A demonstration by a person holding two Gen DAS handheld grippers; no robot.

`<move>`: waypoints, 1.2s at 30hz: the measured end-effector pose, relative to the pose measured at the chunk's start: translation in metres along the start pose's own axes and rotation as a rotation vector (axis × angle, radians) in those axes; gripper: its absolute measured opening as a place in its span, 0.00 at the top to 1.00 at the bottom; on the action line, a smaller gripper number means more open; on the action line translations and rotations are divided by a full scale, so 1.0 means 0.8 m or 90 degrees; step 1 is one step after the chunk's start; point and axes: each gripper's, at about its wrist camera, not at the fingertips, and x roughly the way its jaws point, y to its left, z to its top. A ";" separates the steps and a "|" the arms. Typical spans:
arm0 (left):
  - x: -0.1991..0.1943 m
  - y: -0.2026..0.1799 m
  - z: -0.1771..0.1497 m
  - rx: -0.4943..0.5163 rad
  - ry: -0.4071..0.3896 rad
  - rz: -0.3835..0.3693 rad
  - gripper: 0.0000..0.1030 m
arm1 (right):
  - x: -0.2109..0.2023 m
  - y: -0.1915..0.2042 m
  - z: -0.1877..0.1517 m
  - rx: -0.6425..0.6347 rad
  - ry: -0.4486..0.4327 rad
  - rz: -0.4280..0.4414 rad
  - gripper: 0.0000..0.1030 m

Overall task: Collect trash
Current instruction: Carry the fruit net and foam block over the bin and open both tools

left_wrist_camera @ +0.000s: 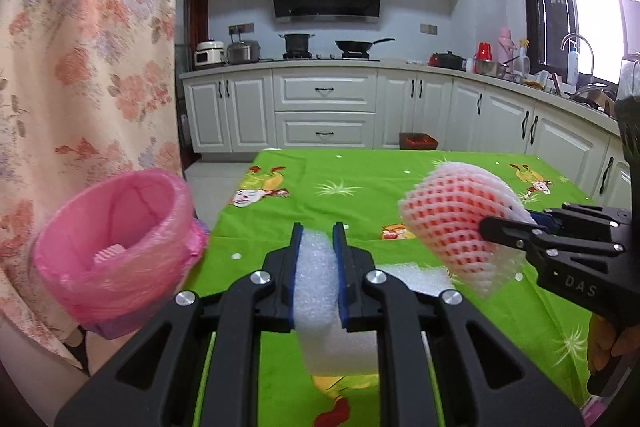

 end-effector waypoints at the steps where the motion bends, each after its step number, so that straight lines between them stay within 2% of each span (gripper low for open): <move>1: -0.004 0.003 0.000 0.001 -0.003 0.005 0.87 | 0.001 0.008 0.003 -0.003 -0.001 0.009 0.78; 8: -0.023 0.044 0.008 -0.014 -0.022 0.055 0.86 | 0.014 0.056 0.029 -0.045 -0.012 0.055 0.78; 17: -0.032 0.129 0.036 -0.049 -0.044 0.125 0.86 | 0.054 0.125 0.086 -0.094 -0.028 0.145 0.78; 21: -0.028 0.177 0.053 -0.065 -0.047 0.159 0.86 | 0.081 0.162 0.114 -0.105 -0.030 0.194 0.77; 27: -0.014 0.249 0.072 -0.087 -0.050 0.221 0.86 | 0.126 0.202 0.142 -0.124 -0.019 0.234 0.77; 34: 0.021 0.304 0.067 -0.112 -0.022 0.256 0.86 | 0.187 0.227 0.168 -0.118 0.004 0.268 0.77; 35: 0.027 0.314 0.065 -0.125 -0.016 0.257 0.86 | 0.194 0.230 0.169 -0.119 0.008 0.272 0.77; 36: 0.031 0.318 0.063 -0.133 -0.011 0.258 0.76 | 0.205 0.234 0.172 -0.120 0.016 0.281 0.75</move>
